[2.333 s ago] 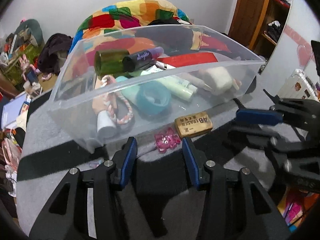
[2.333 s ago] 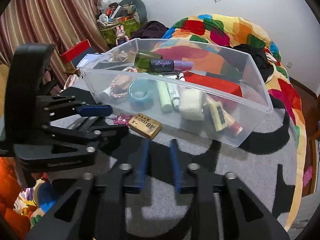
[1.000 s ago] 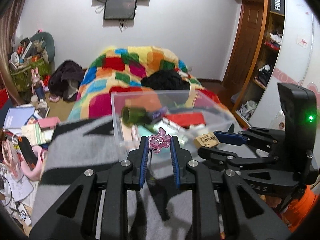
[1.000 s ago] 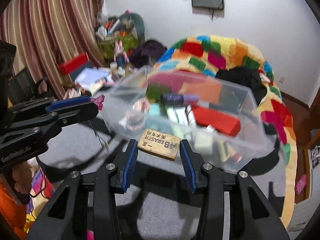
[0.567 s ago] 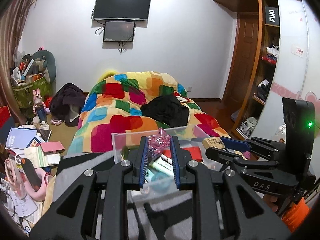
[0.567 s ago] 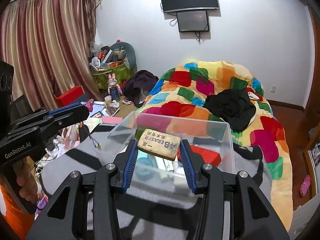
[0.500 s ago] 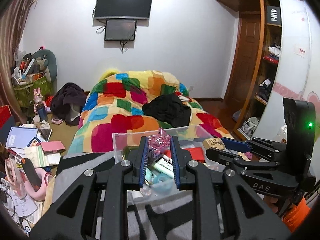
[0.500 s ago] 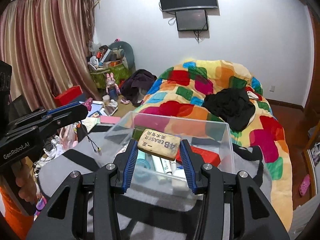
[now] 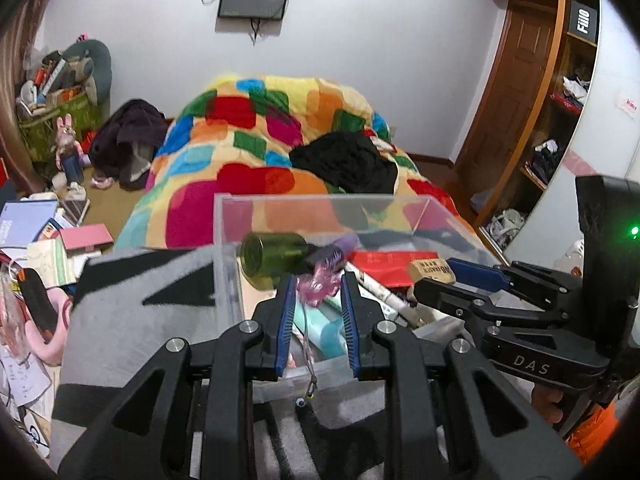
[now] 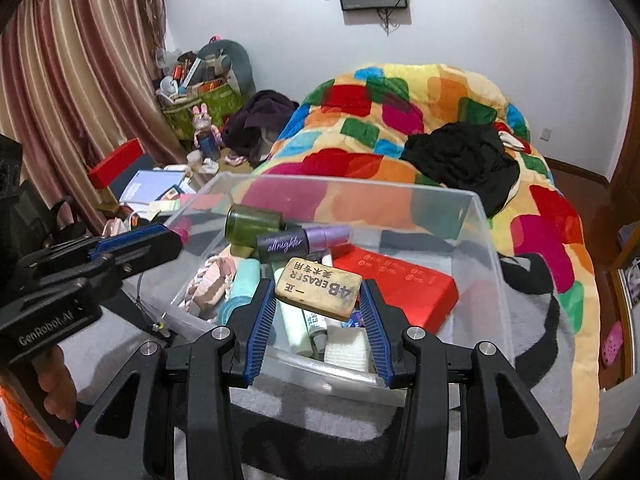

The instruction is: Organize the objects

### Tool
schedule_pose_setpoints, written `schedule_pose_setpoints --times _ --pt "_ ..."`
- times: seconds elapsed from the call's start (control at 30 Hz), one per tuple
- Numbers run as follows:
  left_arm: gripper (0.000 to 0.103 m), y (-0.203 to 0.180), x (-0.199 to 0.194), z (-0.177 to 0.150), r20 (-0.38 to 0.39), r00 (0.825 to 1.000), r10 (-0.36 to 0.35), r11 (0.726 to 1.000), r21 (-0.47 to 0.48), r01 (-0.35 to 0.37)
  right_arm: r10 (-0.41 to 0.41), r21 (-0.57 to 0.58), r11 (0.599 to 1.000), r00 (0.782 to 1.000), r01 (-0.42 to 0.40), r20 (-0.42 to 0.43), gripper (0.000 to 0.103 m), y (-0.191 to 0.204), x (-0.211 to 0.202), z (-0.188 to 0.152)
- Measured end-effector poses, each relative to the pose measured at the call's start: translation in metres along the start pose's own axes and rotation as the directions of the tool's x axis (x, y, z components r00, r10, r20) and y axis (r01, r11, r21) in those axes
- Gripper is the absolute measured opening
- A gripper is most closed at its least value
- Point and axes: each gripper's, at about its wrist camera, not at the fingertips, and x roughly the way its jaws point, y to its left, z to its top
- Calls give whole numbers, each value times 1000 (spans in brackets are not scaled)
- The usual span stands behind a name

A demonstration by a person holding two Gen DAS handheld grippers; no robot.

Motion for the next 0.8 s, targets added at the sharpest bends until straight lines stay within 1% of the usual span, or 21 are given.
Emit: schedule_pose_setpoints --times 0.13,0.27,0.33,0.47,0.53,0.6,0.63,0.7,0.73,0.8 --pt "22 -1 3 -5 -21 1000 -19 1000 -11 19 4 -20 1000 1000 -3 11 41 4 -5 -1" --pt "22 -3 -5 -5 -8 1000 -22 1000 -6 22 16 -31 999 999 -15 36 41 8 -18 -1" --pt "25 -5 -11 -4 5 1000 -18 1000 1 18 18 -35 999 999 -17 43 41 9 -21 -1" --pt "35 -9 -23 -7 32 999 -6 1000 15 6 26 -44 999 996 -23 81 41 11 -39 -3" --pt "39 -12 -30 -10 46 999 2 1000 25 -3 30 -44 999 996 -26 89 44 11 -44 -4" --pt "48 -15 -36 -13 62 998 11 999 36 -13 27 -51 998 993 -21 113 49 12 -55 -8" --pt "51 -17 -40 -16 72 997 17 999 41 -20 23 -55 998 992 -16 123 50 12 -59 -9" --pt "61 -20 -48 -19 94 995 29 998 48 -34 15 -62 998 989 -6 144 58 13 -67 -13" --pt "64 -22 -51 -21 103 994 33 998 51 -38 5 -65 998 988 5 153 60 14 -70 -14" --pt "77 -24 -58 -24 120 992 39 998 50 -46 -9 -68 997 985 21 171 66 14 -76 -18"
